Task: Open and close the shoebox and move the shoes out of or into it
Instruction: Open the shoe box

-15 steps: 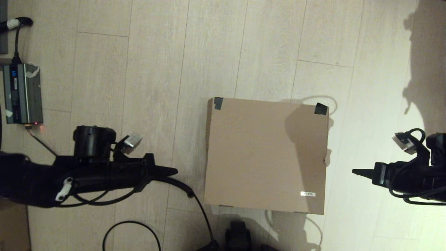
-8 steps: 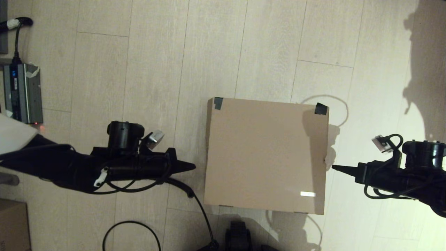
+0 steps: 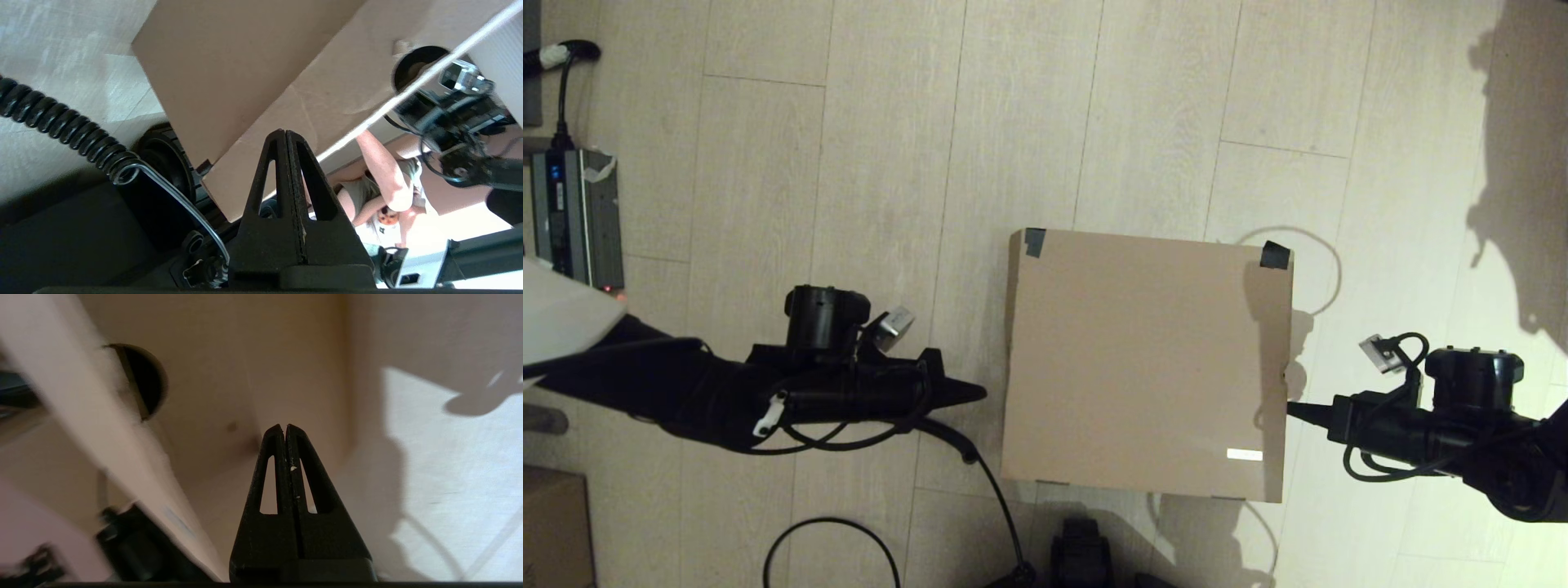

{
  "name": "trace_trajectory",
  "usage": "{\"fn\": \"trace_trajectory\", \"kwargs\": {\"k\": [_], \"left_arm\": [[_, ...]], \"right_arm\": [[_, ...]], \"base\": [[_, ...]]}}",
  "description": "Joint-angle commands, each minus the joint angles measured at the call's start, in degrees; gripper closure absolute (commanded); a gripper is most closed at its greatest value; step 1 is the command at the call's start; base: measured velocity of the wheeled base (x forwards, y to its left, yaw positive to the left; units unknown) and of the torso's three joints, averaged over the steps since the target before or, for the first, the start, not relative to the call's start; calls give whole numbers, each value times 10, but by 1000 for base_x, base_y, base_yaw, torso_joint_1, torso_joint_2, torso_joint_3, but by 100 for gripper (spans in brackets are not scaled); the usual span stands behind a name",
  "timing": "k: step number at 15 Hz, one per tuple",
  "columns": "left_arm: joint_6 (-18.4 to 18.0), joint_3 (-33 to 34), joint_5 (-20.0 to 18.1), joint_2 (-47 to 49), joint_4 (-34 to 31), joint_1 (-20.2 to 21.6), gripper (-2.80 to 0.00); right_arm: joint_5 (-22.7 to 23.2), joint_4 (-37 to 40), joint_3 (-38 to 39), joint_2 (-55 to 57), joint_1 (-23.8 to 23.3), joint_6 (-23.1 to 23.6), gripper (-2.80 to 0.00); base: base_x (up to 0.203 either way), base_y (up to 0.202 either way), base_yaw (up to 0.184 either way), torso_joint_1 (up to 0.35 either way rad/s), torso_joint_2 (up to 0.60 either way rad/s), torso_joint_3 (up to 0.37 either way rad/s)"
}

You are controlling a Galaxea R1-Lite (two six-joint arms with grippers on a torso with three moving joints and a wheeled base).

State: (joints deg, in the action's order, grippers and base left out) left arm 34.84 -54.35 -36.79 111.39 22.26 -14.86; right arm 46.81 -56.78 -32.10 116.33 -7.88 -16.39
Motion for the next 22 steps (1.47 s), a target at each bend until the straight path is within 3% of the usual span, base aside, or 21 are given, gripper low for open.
{"fn": "trace_trajectory", "kwargs": {"k": [1,8,12,15,18,22], "left_arm": [[2,-1,3,-2,2,-3,0],[14,2,6,-26,-2,-14,0],[14,0,6,-67,-39,-15,0],[14,2,6,-64,-43,-14,0],[14,4,6,-62,-42,-11,0],[14,2,6,-58,-42,-12,0]], "right_arm": [[16,-2,3,-15,1,-7,0],[51,-1,18,-71,2,-58,0],[58,0,23,-106,2,-94,0],[31,-1,21,-77,-12,-73,0],[8,0,-6,-40,-53,-17,0],[8,0,-36,4,-60,-11,0]], "base": [[0,0,0,0,0,0],[0,0,0,0,0,0],[0,0,0,0,0,0],[0,0,0,0,0,0],[0,0,0,0,0,0],[0,0,0,0,0,0]]}}
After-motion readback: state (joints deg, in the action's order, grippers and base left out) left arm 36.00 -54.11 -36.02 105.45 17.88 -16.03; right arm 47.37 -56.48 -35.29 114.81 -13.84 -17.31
